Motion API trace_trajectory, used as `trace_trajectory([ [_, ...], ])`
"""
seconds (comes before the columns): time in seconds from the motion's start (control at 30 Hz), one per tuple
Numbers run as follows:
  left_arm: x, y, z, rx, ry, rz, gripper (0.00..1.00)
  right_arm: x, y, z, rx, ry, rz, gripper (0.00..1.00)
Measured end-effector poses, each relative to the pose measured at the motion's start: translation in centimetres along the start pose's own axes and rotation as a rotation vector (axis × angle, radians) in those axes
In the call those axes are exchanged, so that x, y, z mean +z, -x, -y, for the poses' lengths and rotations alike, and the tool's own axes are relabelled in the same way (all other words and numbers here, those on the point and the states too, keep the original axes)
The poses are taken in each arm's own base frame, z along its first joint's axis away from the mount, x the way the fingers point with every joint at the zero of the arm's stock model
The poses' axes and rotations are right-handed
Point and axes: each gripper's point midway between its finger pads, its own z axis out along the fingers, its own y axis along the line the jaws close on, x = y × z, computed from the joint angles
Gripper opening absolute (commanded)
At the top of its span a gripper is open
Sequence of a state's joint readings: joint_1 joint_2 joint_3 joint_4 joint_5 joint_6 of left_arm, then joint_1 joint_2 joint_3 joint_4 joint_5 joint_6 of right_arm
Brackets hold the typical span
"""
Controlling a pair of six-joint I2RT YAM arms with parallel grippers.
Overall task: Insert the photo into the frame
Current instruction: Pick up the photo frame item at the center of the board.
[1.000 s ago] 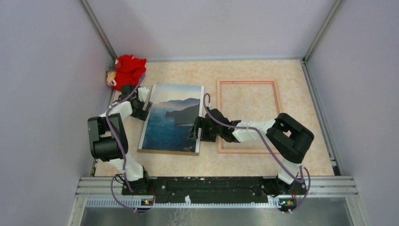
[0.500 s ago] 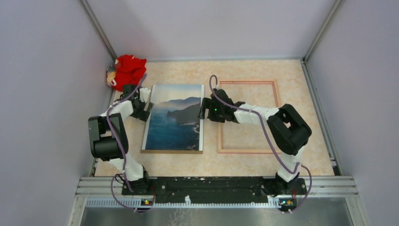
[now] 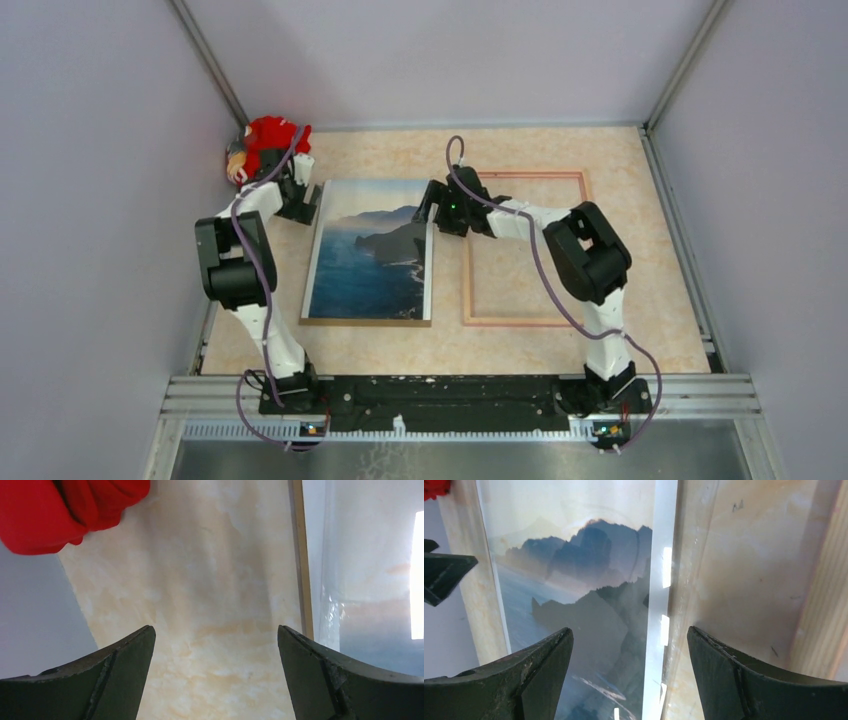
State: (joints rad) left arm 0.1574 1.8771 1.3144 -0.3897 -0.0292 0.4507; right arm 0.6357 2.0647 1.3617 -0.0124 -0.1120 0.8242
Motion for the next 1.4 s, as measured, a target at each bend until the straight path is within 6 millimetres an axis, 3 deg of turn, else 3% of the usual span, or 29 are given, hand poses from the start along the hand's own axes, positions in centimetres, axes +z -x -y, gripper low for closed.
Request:
trace_trajectory([
  [0.13, 2.0, -0.6, 0.4, -0.016, -0.005, -0.04, 0.98, 0.7, 0.8, -0.1, 0.03, -0.006, 0.025, 0.85],
  [0.43, 2.6, 0.8, 1.5, -0.007, 0.007, -0.002, 0.98, 1.4, 2.6, 0.1, 0.114, -0.016, 0.104, 0.84],
  [0.7, 2.7, 1.1, 1.8, 0.002, 0.023, 0.023, 0.98, 1.9, 4.1, 0.1, 0.231, 0.074, 0.153, 0.82],
  [1.1, 2.6, 1.7, 2.4, 0.033, 0.063, 0.042, 0.98, 0.6, 4.2, -0.4, 0.422, 0.316, 0.182, 0.77],
  [1.4, 2.6, 1.8, 2.5, 0.04, 0.078, 0.042, 0.98, 0.1, 3.9, -0.5, 0.417, 0.345, 0.178, 0.77],
])
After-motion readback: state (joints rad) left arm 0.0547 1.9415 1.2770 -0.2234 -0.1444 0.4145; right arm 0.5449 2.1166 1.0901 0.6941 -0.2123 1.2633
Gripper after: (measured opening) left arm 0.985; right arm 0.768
